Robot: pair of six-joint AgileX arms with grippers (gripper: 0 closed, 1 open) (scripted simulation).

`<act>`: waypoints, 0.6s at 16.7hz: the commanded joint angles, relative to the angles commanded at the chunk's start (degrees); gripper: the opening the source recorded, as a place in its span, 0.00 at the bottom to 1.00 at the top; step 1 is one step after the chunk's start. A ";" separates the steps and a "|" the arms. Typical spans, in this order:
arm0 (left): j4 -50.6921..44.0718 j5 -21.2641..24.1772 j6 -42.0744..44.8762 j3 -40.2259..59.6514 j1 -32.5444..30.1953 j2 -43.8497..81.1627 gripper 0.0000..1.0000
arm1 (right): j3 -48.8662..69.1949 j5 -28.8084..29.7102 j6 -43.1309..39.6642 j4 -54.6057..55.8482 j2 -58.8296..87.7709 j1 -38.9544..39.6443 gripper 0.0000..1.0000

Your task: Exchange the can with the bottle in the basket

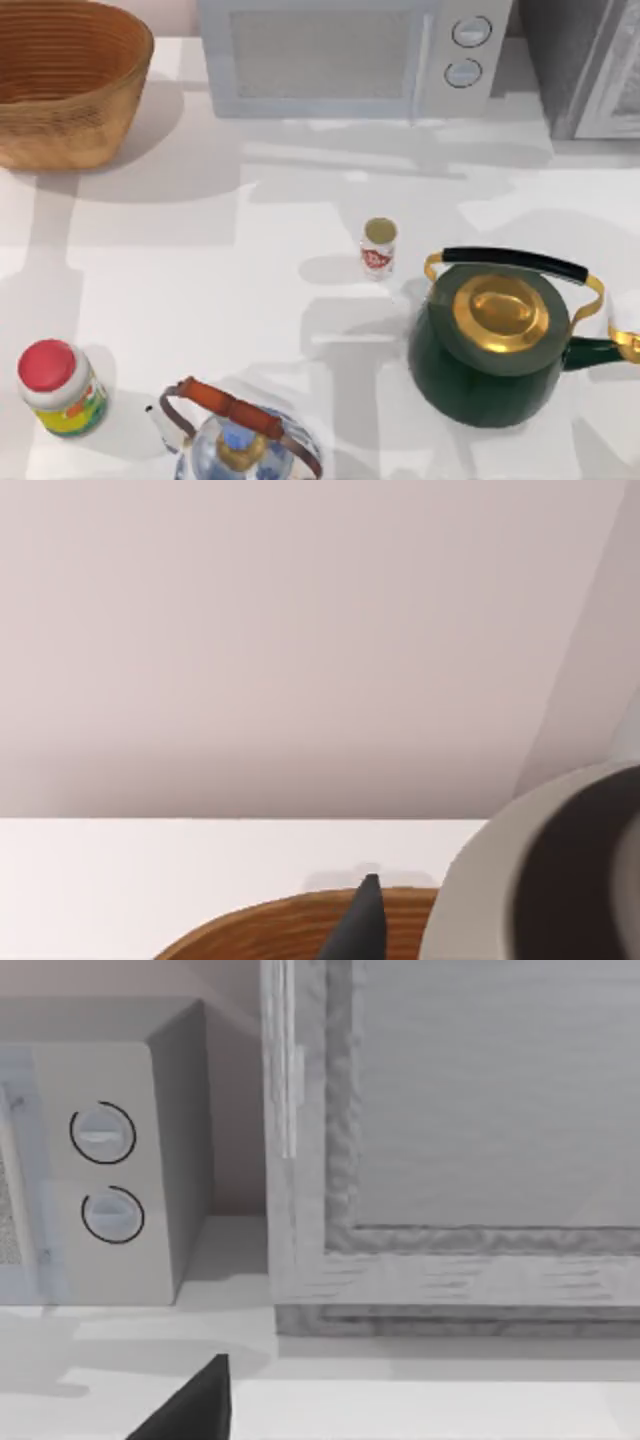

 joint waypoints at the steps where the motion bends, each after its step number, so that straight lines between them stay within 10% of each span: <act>1: -0.85 -0.11 -0.03 0.85 -0.26 0.63 0.00 | 0.00 0.00 0.00 0.00 0.00 0.00 1.00; 10: 2.79 -0.12 0.02 -0.21 -0.38 3.39 0.00 | 0.00 0.00 0.00 0.00 0.00 0.00 1.00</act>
